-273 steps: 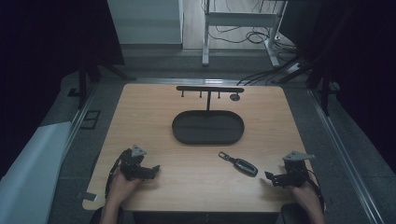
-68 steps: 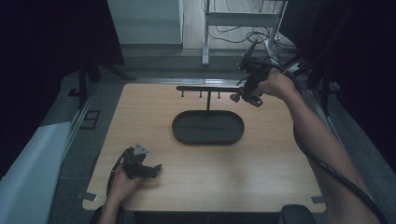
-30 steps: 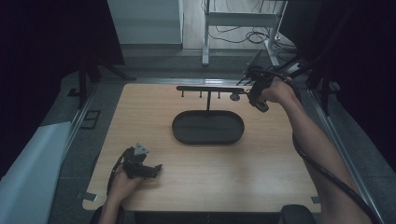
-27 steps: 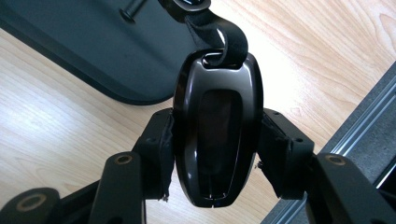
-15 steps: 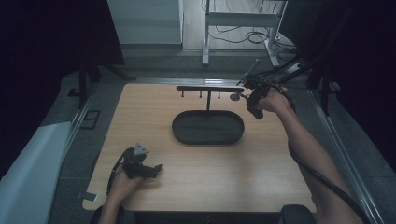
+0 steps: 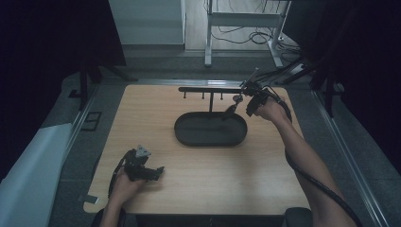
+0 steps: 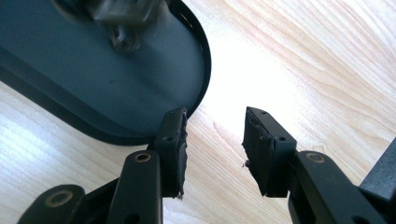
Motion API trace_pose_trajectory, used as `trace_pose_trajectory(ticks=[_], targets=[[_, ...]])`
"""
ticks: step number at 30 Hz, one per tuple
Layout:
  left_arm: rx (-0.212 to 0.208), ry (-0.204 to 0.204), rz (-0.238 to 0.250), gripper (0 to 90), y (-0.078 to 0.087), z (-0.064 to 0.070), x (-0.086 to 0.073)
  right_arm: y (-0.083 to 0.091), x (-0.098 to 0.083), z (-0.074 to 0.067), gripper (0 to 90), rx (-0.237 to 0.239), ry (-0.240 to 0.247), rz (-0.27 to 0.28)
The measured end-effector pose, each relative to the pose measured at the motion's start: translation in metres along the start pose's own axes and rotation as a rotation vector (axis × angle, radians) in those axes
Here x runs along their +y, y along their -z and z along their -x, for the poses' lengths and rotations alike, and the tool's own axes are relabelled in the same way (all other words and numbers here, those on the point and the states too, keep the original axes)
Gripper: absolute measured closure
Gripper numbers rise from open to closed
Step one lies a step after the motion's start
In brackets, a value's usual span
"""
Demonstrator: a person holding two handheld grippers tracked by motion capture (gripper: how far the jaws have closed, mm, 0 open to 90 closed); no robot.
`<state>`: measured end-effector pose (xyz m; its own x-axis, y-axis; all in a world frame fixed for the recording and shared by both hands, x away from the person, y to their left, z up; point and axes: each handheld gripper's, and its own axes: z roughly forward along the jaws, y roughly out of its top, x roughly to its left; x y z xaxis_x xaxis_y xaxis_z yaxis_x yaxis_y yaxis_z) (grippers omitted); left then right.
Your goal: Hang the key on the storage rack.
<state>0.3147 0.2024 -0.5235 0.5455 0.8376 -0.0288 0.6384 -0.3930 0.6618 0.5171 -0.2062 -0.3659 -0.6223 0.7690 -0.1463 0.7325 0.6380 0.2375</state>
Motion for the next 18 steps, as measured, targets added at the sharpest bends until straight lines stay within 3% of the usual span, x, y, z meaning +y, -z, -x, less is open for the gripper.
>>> trace_pose_trajectory(ticks=[8,18], targets=[[-0.001,-0.002,-0.002,0.0,0.0,0.0,0.0,-0.003,-0.002,-0.002,54.6,0.01,0.008,0.006],[0.0,-0.005,-0.002,0.0,0.0,0.0,0.0,0.003,-0.011,-0.002,41.2,0.004,0.038,0.003]])
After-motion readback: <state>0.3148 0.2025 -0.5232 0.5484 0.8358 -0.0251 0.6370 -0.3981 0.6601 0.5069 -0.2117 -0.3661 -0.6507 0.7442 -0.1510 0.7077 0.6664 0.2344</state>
